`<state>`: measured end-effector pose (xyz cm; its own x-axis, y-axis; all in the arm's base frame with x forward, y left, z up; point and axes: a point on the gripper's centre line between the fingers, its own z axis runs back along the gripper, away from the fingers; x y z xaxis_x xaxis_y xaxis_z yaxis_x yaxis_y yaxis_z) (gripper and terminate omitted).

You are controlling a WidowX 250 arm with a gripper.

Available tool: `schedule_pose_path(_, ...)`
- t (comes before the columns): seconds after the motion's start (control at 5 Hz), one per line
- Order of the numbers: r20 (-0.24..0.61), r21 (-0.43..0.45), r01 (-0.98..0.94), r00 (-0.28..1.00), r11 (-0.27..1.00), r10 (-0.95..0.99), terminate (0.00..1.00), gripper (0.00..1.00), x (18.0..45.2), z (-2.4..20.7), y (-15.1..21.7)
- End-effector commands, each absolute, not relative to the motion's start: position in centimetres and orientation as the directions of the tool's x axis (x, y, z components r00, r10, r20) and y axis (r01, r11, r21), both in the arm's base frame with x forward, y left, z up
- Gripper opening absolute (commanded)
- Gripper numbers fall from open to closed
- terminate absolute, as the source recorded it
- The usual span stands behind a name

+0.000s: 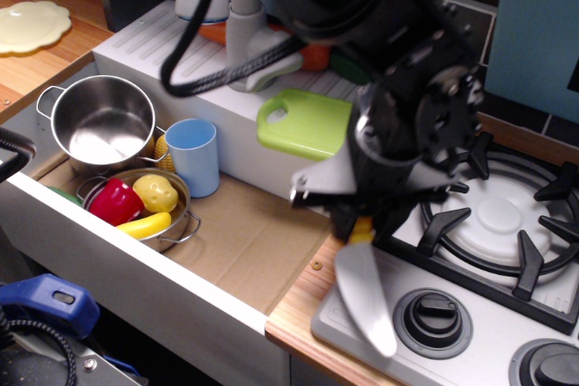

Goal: Put knife on cutting board

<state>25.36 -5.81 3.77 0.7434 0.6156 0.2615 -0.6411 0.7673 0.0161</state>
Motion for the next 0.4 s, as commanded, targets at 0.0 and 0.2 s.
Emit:
schedule_pose_path(0.0, 0.35, 0.002, -0.575, 0.767, 0.818, 0.538, 0.0, 0.0, 29.8, 5.5, -4.1)
schedule_pose_path(0.2, 0.382, 0.0, -0.525, 0.786, 0.851, 0.485, 0.0, 0.0, 32.6, 5.3, -2.9)
